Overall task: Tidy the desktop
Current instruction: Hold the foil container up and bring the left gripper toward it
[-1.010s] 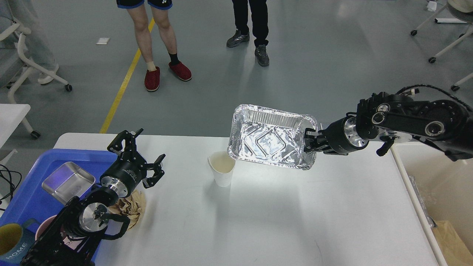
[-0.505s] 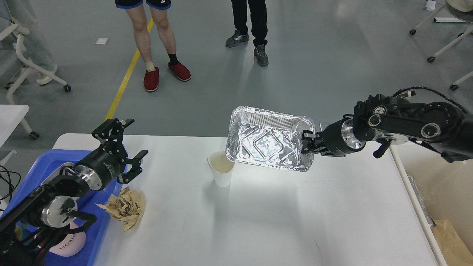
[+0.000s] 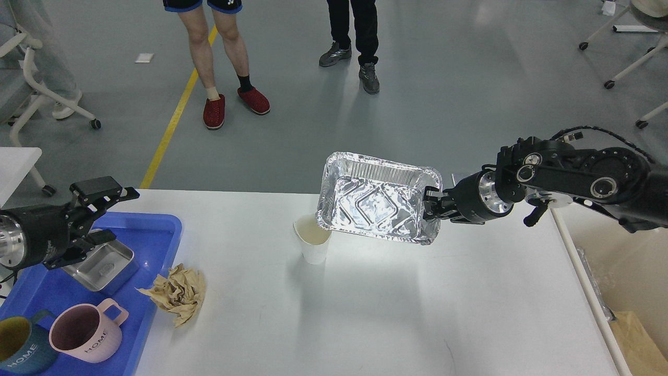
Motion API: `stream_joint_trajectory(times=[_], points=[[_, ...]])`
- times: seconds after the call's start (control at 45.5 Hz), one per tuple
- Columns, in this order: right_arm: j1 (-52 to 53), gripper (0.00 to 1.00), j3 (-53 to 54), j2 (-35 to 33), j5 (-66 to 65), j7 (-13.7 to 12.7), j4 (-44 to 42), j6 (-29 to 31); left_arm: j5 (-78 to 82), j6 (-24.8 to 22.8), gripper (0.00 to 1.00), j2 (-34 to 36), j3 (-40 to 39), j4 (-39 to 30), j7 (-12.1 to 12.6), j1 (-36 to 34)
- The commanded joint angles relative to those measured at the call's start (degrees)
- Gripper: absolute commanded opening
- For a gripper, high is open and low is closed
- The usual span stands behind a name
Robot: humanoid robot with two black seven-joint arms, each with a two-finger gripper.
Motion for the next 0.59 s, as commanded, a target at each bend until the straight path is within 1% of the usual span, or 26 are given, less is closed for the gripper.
stream_joint_trajectory(times=[0.0,0.286,0.395,0.571], points=[[-0.3,0.0,0.0,0.0,0.0,0.0,0.0,0.0,0.6,-0.3,0.98,4.0,2.4,-1.6,1.7,-1.1],[-0.6,0.0,0.1,0.2,-0.1,0.0,0.0,-0.1,0.7,-4.2,0.98,10.5,2.2,-3.9,1.5,-4.7],[-0.6,0.0,0.1,0.2,-0.1,0.0,0.0,-0.1,0.8,-4.4,0.97,13.0,2.1,-6.1,1.3,-5.7],[-0.6,0.0,0.1,0.2,-0.1,0.0,0.1,-0.1,0.8,-4.9,0.97,14.3,2.0,-7.0,1.3,-6.0]])
